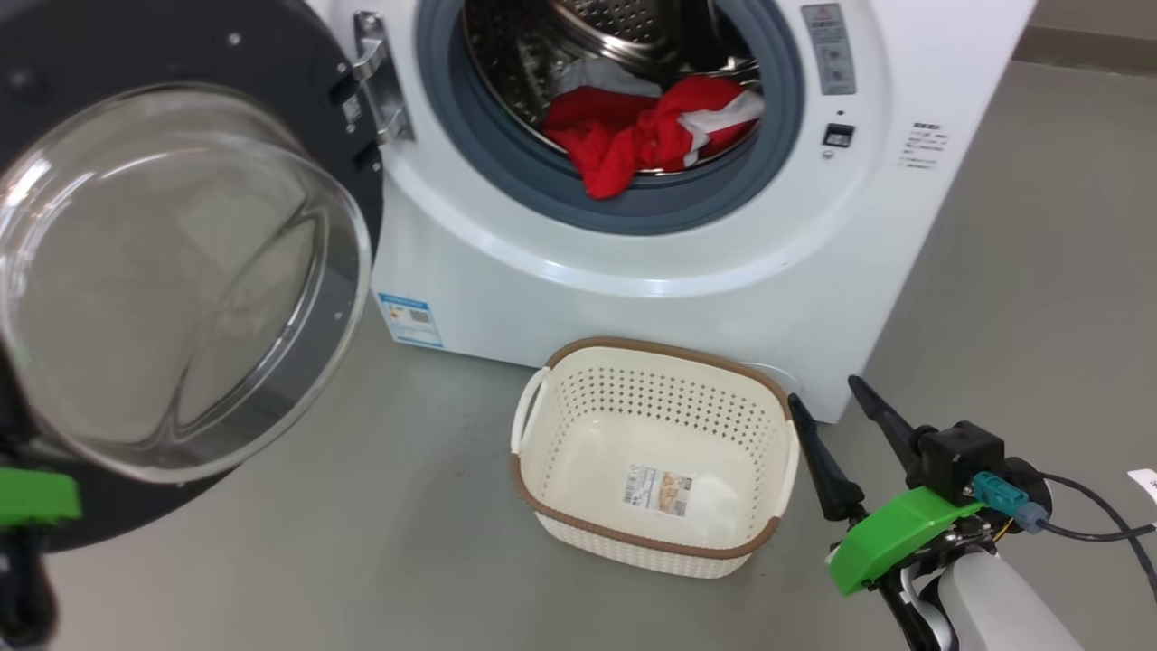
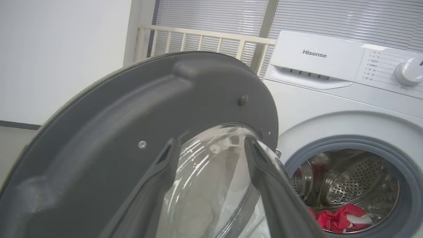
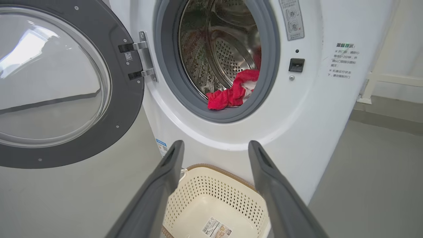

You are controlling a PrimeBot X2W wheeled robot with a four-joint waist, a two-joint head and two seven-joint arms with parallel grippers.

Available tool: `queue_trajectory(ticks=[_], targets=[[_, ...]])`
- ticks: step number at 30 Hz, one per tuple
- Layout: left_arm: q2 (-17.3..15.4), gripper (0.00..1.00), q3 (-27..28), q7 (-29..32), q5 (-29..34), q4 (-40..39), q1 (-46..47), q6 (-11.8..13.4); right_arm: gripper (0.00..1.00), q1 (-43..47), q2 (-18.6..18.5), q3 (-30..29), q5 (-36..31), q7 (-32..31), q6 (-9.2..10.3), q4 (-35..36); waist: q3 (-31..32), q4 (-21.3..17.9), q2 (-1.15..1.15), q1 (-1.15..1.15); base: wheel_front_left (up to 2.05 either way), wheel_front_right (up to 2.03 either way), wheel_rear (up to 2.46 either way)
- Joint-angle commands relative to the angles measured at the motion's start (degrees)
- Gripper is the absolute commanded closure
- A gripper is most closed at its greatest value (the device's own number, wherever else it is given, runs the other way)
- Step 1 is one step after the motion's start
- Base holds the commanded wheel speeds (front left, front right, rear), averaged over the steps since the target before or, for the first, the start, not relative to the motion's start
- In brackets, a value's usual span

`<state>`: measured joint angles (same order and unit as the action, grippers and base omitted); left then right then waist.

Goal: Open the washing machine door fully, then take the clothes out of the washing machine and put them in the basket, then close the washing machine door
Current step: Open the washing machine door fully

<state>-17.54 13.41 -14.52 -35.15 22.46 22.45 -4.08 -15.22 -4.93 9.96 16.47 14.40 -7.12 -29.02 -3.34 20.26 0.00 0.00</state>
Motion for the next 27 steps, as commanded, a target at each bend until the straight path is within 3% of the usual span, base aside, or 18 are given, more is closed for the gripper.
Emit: queue_trajectory(ticks=[1,11,22,27], targets=[[-2.2,0.0,0.7,0.4,1.1,-5.0,-1.5,-0.5,0.0,-0.2,0.5,0.4,-0.6,0.6,-0.36,2.2,0.8,-1.7,0.0,0.0,0.0,0.0,0.0],[-1.2,0.0,-6.4,1.8,0.9,-20.7,-11.1,-2.8,0.0,0.5,1.2,-3.1,-3.0,0.6,-0.36,7.9,0.1,-7.8,0.0,0.0,0.0,0.0,0.0],[3.6,0.0,-11.0,0.1,2.9,-23.0,-16.1,-2.8,0.0,3.0,1.9,-5.0,-3.8,0.6,-0.36,15.0,0.0,-14.7,0.0,0.0,0.0,0.0,0.0],[3.8,0.0,-11.9,-0.3,4.6,-22.5,-19.0,-3.0,0.0,4.6,1.9,-5.0,-3.2,0.6,-0.36,15.9,0.6,-17.2,0.0,0.0,0.0,0.0,0.0]])
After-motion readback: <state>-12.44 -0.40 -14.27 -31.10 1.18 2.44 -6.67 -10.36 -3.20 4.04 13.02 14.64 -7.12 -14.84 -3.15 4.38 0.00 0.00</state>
